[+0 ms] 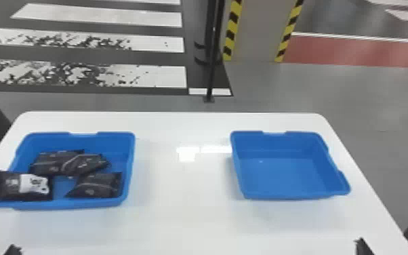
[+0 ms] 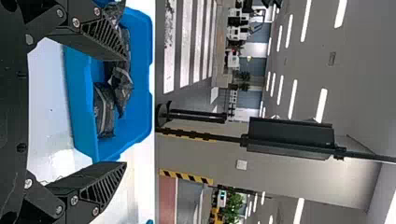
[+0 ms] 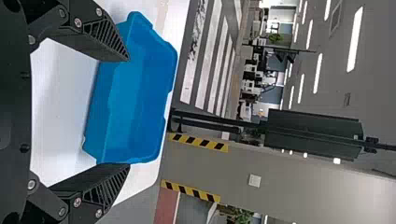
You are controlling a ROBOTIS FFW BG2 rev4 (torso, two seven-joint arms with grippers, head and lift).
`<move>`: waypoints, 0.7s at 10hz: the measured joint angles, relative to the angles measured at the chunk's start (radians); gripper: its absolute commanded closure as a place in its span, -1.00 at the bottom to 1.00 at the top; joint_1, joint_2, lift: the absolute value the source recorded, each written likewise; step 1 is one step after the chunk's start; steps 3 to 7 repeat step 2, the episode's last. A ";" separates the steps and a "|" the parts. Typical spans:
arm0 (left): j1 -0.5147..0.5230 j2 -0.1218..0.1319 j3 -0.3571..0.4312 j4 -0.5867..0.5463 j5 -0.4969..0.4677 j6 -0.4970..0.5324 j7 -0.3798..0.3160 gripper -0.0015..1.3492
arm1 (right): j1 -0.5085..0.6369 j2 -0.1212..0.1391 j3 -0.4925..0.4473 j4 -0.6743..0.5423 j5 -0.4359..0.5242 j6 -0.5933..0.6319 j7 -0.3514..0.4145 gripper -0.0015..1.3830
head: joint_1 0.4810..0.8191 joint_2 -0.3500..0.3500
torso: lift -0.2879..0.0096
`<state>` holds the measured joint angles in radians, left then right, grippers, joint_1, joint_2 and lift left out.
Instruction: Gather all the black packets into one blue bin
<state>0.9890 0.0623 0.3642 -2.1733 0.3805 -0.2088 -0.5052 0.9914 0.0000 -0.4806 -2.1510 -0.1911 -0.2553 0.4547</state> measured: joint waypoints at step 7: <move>0.000 -0.001 -0.001 0.000 0.002 0.002 0.000 -0.64 | 0.000 0.000 0.000 0.000 0.000 0.000 -0.001 -0.66 | 0.27 -0.36 | 0.20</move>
